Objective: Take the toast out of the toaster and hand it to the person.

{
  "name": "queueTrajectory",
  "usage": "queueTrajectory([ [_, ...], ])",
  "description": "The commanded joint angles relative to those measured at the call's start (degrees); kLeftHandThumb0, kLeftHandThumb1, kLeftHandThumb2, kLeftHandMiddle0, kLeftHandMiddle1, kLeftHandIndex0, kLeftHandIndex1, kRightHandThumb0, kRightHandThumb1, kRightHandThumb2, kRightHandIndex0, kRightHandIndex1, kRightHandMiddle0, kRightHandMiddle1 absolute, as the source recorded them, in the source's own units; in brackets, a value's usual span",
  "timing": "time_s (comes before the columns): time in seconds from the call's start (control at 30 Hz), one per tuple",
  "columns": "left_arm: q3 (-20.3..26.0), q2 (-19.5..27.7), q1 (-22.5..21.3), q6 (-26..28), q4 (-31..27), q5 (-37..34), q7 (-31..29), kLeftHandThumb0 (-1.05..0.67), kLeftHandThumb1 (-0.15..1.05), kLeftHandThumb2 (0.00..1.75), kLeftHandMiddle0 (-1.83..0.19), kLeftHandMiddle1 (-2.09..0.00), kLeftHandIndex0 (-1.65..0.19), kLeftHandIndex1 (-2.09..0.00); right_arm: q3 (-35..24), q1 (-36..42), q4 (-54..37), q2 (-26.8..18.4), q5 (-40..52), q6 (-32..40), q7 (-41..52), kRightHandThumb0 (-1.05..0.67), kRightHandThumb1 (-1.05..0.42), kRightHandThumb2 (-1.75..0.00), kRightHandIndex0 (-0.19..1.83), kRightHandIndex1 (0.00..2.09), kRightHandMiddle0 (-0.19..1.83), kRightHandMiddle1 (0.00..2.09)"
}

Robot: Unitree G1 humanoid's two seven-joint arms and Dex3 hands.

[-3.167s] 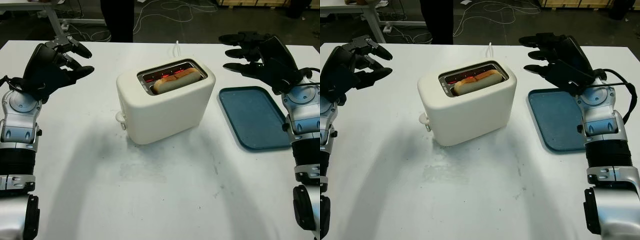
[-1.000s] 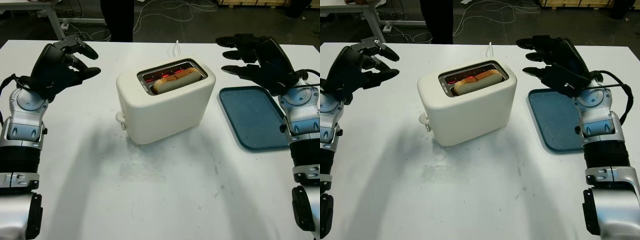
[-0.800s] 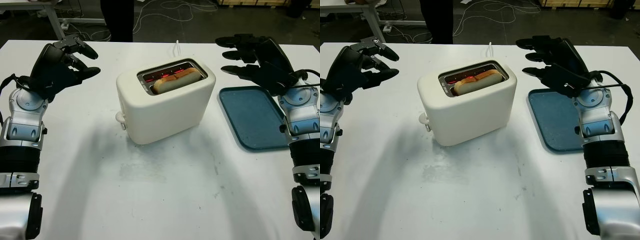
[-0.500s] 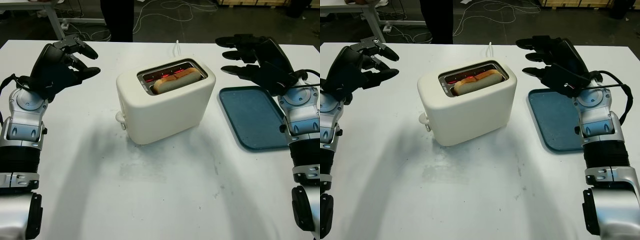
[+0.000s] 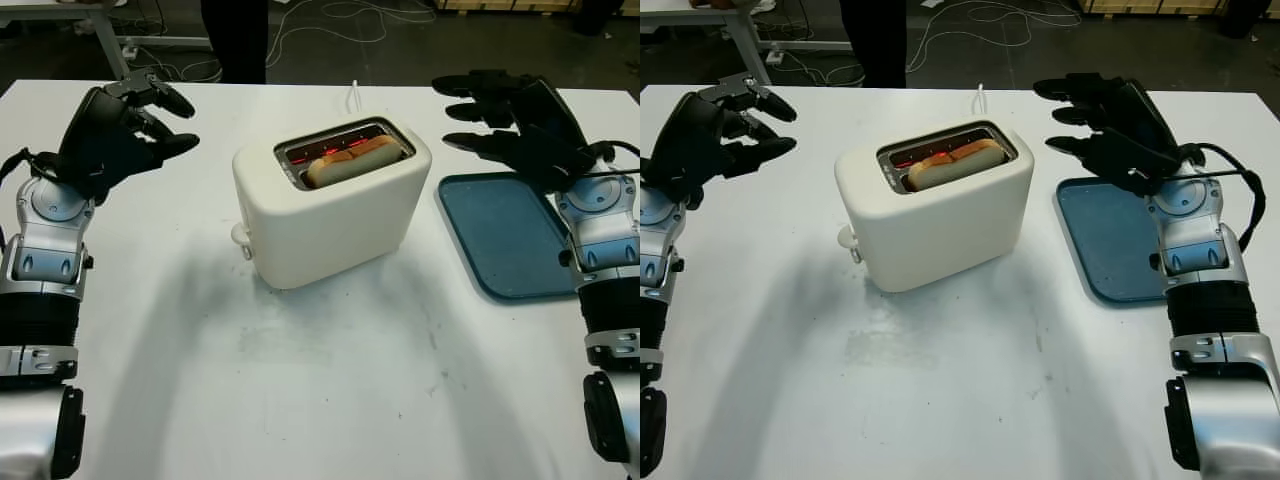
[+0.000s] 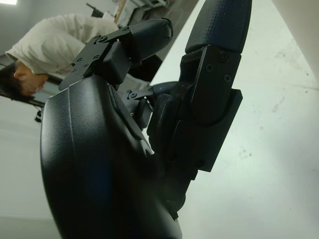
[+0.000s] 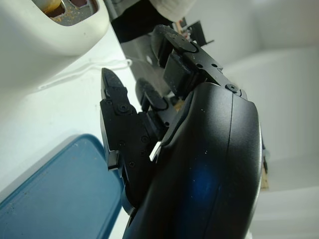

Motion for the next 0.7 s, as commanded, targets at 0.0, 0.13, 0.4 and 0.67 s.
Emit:
queueTrajectory([
  [0.0,0.12,0.27,1.04,0.09,-0.78,0.09,0.18,-1.05,0.92,0.14,-0.47,-1.32,-0.42,-1.21,-0.13,0.07,0.07,-0.04,0.08,-0.74,-0.15,-0.06,-0.92,-0.04,0.78,0.02,0.69,0.01],
  [0.13,0.49,0.04,1.15,0.21,-0.95,-0.57,0.04,-1.05,0.92,0.11,-0.46,-1.32,-0.43,-1.2,-0.37,0.22,-0.17,0.2,0.5,-0.42,-0.15,-0.06,-0.92,-0.04,0.77,0.01,0.69,0.0],
  [0.4,0.55,0.08,1.09,-0.25,-0.43,-0.75,0.09,-1.05,0.92,0.11,-0.47,-1.34,-0.43,-1.21,-0.19,0.15,0.18,0.15,0.1,-1.0,-0.44,-0.07,-0.92,-0.03,0.78,0.02,0.7,0.01],
  [0.67,0.47,0.08,1.14,-0.14,-0.71,-0.65,0.11,-1.05,0.92,0.1,-0.46,-1.34,-0.42,-1.22,0.12,0.08,0.34,-0.12,-0.58,-1.01,-0.67,-0.09,-0.92,-0.03,0.79,0.02,0.7,0.01],
])
